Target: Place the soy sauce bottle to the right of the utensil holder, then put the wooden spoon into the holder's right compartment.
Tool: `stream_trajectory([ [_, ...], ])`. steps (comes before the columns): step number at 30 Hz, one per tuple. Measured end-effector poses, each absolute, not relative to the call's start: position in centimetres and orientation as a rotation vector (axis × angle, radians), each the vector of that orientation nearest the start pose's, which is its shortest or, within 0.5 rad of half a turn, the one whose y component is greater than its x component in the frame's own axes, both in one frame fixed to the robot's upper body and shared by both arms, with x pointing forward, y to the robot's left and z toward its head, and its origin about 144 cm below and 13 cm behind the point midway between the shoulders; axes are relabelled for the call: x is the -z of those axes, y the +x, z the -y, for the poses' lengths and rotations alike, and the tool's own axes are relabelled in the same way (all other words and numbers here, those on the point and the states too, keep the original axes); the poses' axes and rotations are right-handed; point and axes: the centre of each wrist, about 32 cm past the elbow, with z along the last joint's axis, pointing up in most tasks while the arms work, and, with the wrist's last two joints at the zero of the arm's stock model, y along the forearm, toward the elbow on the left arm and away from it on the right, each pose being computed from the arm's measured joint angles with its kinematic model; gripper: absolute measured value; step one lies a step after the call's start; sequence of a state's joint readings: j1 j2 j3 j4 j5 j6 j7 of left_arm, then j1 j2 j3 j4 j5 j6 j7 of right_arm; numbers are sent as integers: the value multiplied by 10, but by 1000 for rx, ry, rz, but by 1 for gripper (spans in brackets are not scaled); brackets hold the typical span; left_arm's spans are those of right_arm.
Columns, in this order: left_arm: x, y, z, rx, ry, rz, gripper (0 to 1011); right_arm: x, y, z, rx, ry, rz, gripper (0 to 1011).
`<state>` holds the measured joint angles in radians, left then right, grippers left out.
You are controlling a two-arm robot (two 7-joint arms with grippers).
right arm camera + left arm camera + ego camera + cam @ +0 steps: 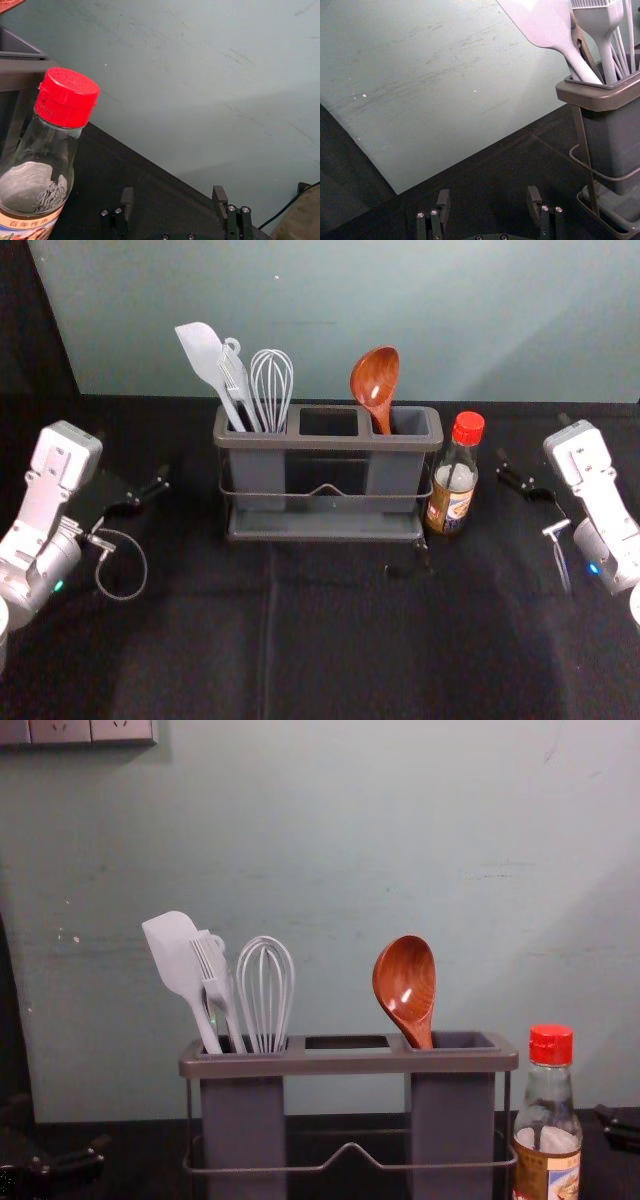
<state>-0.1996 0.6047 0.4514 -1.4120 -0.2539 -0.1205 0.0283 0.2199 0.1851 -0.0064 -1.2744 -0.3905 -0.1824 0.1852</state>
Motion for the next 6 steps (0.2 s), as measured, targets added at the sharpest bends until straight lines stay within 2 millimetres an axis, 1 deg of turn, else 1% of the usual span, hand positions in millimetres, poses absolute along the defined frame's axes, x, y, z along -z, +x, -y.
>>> stream_trajectory([
  [6, -1140, 489, -310, -1248, 305, 285, 1005, -1135, 519, 296, 1318, -410, 471, 1004],
])
